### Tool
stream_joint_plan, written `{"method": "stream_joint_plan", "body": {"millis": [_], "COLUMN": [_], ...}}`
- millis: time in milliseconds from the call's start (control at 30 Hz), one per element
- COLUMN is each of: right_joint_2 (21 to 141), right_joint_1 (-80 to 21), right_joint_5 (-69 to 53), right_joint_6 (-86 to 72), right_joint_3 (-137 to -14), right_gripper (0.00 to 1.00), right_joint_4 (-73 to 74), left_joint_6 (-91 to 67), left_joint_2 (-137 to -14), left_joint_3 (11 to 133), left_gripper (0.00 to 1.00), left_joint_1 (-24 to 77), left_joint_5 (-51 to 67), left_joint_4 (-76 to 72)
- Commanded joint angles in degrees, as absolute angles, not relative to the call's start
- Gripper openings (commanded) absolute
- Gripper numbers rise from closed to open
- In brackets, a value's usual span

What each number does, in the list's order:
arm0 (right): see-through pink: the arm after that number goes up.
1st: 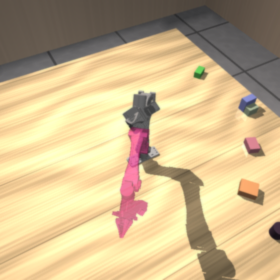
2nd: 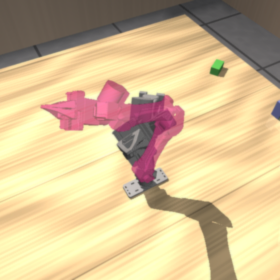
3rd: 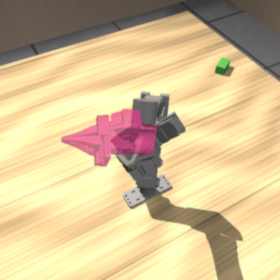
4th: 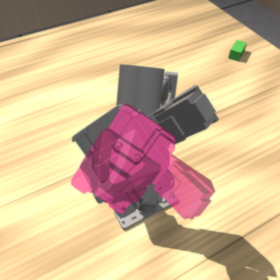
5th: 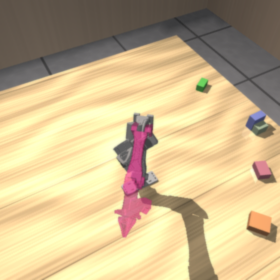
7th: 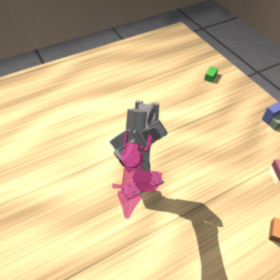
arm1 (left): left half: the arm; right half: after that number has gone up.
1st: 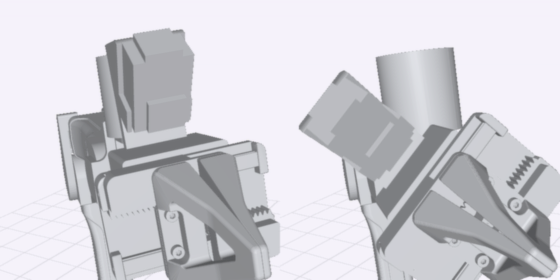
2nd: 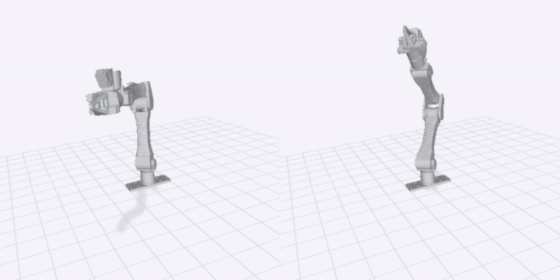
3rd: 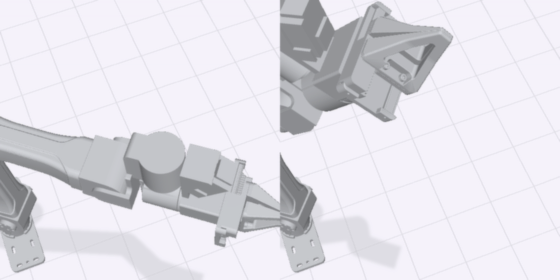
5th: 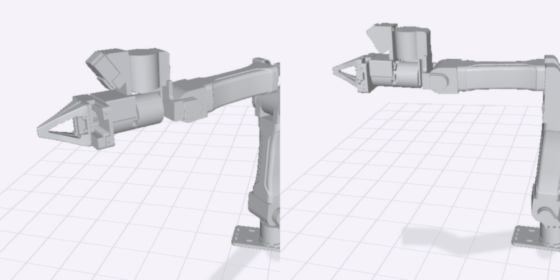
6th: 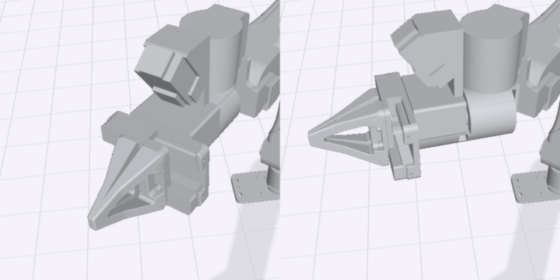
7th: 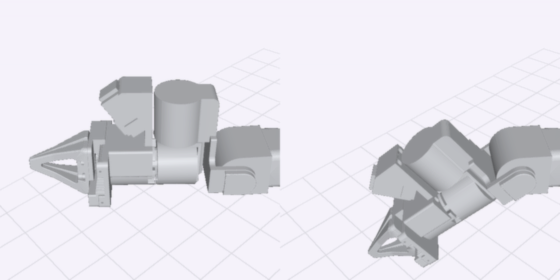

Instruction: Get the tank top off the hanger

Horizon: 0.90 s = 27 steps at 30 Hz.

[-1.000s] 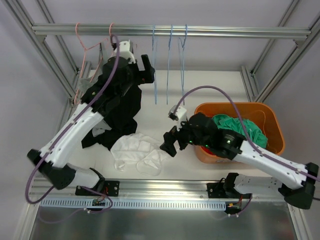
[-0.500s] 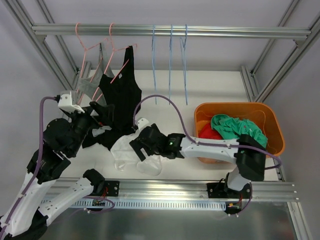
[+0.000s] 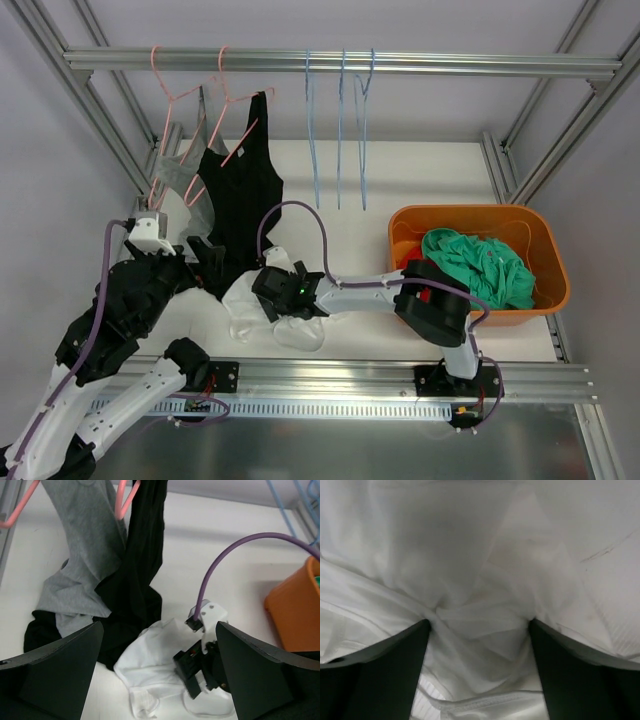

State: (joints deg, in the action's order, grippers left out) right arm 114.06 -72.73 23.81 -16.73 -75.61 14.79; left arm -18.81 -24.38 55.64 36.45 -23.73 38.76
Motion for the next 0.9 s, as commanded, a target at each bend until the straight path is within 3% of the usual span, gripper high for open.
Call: {"method": "stream_joint_plan", "body": {"millis": [0,67,133,167,400,867], "right_joint_2": [114.00,112.95,110.23,108.82,90.29,61.36], "right_joint_1": [-73.21,-73.65,-73.83,-73.83,-74.62,-74.44], "right_joint_5": [28.12,29.44,28.22,27.78,26.11,23.82], "right_joint_6": [-21.36,-20.31,-17.60,-16.80,-9.85,1.84], "right_joint_3": [-74.27,-72.61,-71.11,-69.10,-64.25,-76.81], "right_gripper": [0.76,0.46,0.29,0.01,0.00,0.00], "right_joint_4": [18.19,16.97,14.95,12.24,8.35,31.01], "left_joint_6": [-17.05,-16.96,-16.88,-16.70,-16.87,-16.44], "left_joint_2": [-24.08,-23.99,-24.17,-24.17,-23.64,-22.59], "left_joint_3": [53.18,51.69,50.81,50.54,48.87,48.16], "left_gripper": [0.99,0.99,0.99,0.99,0.99,0.99], "left_joint_1": [36.91,37.00,36.91,36.91,36.91,36.91], "left_joint_5": [-26.71,-27.16,-27.25,-27.25,-27.60,-29.35], "left_joint_4": [39.64,39.55,39.55,39.55,39.55,39.46]}}
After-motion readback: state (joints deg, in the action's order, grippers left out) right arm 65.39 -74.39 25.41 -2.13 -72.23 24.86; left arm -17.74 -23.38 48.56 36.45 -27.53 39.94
